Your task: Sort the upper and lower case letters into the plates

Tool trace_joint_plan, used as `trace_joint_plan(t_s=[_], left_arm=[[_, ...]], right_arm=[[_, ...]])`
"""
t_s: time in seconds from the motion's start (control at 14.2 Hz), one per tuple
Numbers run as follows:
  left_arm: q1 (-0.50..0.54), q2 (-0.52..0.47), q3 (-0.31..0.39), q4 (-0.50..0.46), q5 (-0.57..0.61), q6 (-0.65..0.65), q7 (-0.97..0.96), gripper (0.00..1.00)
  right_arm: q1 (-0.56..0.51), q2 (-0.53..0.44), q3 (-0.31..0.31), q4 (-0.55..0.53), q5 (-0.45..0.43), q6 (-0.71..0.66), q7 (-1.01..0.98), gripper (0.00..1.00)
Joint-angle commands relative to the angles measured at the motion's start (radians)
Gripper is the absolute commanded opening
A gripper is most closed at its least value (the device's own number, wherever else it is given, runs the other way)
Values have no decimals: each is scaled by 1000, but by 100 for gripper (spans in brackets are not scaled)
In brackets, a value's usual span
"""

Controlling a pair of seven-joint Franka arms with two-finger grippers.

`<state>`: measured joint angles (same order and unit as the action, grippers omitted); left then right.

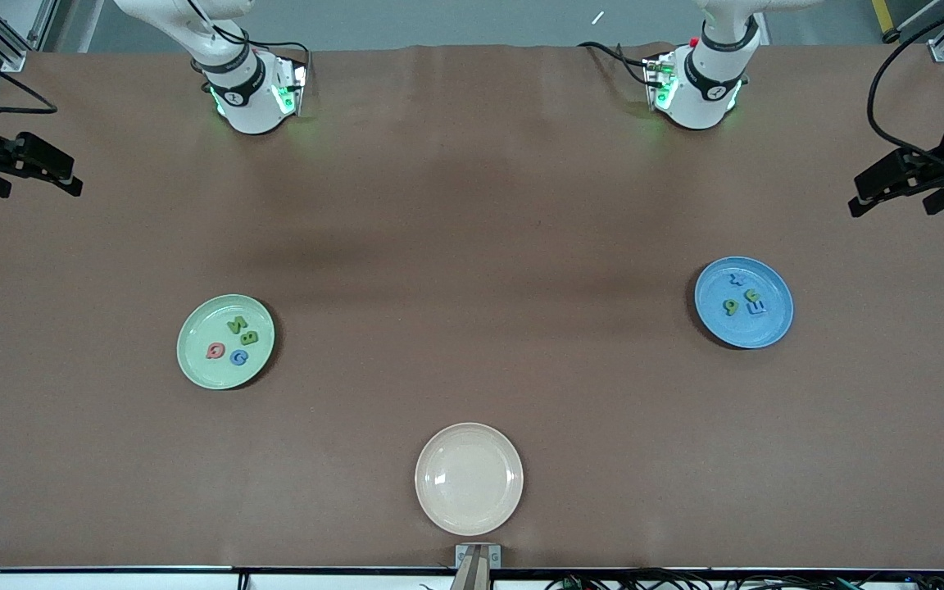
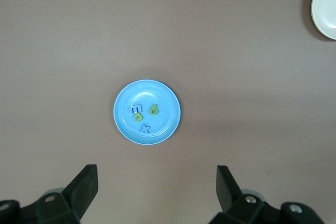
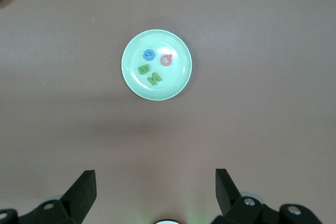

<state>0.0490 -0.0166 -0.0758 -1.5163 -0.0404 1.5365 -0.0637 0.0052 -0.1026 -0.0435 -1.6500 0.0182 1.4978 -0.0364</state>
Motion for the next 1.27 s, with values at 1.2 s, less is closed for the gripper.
trace_joint_plan(t_s=[1.2], left_arm=[[6, 17, -10, 16, 16, 48, 50, 100]], right_arm=[[2, -26, 1, -31, -3, -4, -10, 100]])
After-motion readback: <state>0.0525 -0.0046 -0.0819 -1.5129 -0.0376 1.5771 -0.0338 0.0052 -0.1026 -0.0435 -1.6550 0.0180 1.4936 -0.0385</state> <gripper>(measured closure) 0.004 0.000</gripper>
